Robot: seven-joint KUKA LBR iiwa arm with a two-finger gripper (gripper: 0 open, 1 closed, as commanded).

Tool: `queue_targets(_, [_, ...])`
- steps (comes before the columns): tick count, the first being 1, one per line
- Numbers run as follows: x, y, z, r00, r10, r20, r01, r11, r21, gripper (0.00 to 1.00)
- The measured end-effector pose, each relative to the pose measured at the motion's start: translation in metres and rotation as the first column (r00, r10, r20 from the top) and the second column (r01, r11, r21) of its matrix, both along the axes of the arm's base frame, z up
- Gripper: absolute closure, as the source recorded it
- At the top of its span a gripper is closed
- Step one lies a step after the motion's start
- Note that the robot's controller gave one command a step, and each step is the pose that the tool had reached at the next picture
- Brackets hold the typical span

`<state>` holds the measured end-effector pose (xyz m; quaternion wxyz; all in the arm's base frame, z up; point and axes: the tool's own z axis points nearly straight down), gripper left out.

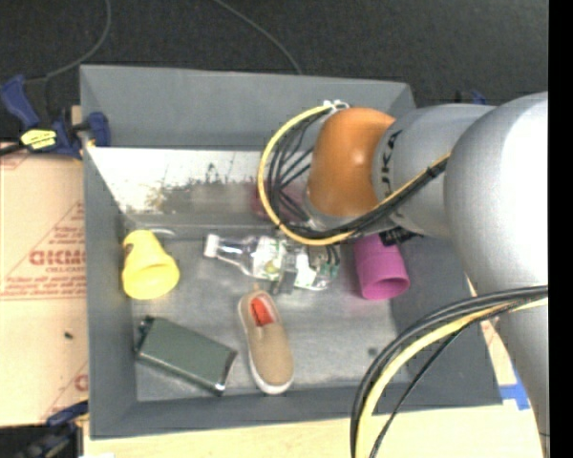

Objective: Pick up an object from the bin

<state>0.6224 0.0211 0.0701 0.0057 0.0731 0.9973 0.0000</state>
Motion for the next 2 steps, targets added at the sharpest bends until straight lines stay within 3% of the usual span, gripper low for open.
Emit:
queue_targets(1, [-0.019, 0.011, 0.089, 1.0, 0.023, -0.01, -0.023, 1.0, 0.0, 1.0])
queue_targets(2, [-0.004, 0.024, 0.074, 1.0, 0.015, 0.002, -0.015, 1.0, 0.002, 1.0])
